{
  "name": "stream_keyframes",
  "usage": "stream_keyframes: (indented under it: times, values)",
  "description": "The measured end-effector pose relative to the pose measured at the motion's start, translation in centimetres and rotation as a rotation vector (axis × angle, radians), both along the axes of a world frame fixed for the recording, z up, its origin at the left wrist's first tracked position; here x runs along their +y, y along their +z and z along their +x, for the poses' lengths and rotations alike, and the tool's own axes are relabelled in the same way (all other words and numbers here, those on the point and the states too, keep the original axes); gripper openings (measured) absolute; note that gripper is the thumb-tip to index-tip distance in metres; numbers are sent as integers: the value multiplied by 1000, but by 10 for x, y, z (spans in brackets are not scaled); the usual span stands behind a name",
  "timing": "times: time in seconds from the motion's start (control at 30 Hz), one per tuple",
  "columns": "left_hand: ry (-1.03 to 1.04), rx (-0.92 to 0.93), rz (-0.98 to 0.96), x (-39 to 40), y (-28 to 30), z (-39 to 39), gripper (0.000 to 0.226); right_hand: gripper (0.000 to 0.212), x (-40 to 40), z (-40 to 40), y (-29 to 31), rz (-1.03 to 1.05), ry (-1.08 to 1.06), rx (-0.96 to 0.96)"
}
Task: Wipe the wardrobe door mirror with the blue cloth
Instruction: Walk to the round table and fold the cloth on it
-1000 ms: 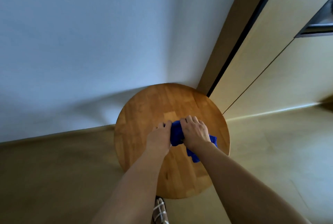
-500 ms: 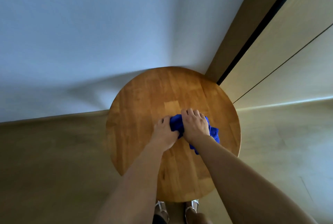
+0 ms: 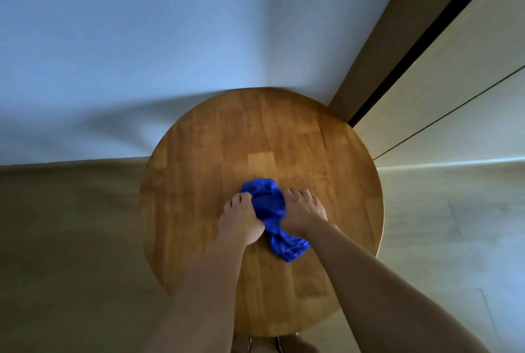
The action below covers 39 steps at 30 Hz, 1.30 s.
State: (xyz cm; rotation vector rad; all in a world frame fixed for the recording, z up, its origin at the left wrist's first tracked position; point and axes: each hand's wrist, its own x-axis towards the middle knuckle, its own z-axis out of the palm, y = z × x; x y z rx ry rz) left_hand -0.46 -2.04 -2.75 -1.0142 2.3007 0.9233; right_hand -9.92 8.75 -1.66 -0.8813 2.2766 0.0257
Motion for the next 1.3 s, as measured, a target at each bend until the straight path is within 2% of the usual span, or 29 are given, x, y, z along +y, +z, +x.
stream_keyframes:
  times: [0.1,0.2,0.27,0.37,0.43,0.5,0.57,0.63,0.7,0.8,0.87,0.93,1.0,1.07,1.17,1.23,1.3]
  values:
    - [66,6,16,0,2,-2,54,68,3,-2,-4,-8,16,132]
    - [73,26,-78,0,3,0,42,43,3,-7,-6,-26,-50,143]
    - [76,43,-144,2,5,2,36,30,2,-12,-3,-60,-186,98]
    - [109,102,-175,5,11,0,27,33,-4,-17,3,-199,-590,-160]
    - [119,154,-191,7,16,-2,22,27,-8,-17,9,-356,-834,-317]
    - [152,189,-187,8,22,-3,22,16,-11,-18,18,-484,-985,-428]
    - [162,196,-194,10,26,-2,34,19,-13,-18,26,-559,-1058,-542]
    - [93,201,-271,12,27,-2,53,26,-15,-18,33,-557,-1019,-620]
    - [63,229,-270,13,30,-7,59,36,-18,-15,38,-514,-898,-633]
    - [198,262,-97,11,42,-18,29,49,-20,-9,44,-463,-782,-621]
    - [382,284,80,6,54,-24,29,49,-17,-8,47,-451,-779,-627]
    - [482,307,207,3,62,-27,30,45,-9,-12,47,-346,-675,-532]
    - [551,337,303,1,68,-29,32,44,0,-16,46,-142,-466,-341]
    - [649,370,389,2,73,-31,36,42,7,-18,44,-69,-412,-232]
    - [765,421,417,5,73,-29,31,24,10,-21,46,-220,-537,-248]
    - [835,464,358,7,73,-28,21,8,9,-20,51,-339,-567,-307]
    - [836,469,198,7,71,-26,21,19,4,-16,58,-441,-587,-350]
